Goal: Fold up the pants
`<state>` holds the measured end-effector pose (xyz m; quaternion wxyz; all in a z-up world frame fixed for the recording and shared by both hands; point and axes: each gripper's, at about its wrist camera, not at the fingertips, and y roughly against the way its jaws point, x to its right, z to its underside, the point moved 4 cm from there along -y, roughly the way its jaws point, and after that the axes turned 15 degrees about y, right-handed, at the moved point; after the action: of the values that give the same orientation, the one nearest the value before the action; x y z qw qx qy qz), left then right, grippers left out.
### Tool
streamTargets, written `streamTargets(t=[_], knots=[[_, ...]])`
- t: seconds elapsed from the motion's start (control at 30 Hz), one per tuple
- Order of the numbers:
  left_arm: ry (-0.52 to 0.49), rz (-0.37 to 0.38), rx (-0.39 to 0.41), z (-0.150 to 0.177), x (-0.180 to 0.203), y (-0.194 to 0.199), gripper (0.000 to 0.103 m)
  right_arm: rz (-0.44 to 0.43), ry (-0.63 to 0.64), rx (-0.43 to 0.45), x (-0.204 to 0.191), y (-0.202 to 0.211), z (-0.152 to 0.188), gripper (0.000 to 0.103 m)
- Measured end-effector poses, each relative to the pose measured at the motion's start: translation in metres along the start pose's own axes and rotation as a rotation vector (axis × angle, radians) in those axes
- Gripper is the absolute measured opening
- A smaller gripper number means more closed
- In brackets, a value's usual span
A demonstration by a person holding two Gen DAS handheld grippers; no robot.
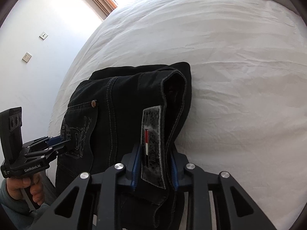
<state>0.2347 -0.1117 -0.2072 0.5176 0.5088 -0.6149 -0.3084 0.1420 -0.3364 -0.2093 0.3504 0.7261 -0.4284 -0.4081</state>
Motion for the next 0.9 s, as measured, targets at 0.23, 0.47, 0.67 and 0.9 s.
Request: streamTargets(t=[0.23,0.47,0.67,0.9], knots=[[-0.004,0.015,0.01,0.001,-0.004,0.004,0.031,0.075,0.062,0.023,-0.015,0.012,-0.003,0.022],[0.009,0.055,0.027,-0.003,-0.007,0.027,0.024,0.138,0.153,0.073,-0.044,0.034,-0.017,0.017],[0.023,0.078,0.092,-0.021,-0.014,0.061,0.022,0.145,0.201,0.14,-0.068,0.057,-0.042,0.017],[0.021,0.058,0.203,-0.065,-0.032,0.104,0.022,0.14,0.252,0.21,-0.085,0.065,-0.088,0.016]])
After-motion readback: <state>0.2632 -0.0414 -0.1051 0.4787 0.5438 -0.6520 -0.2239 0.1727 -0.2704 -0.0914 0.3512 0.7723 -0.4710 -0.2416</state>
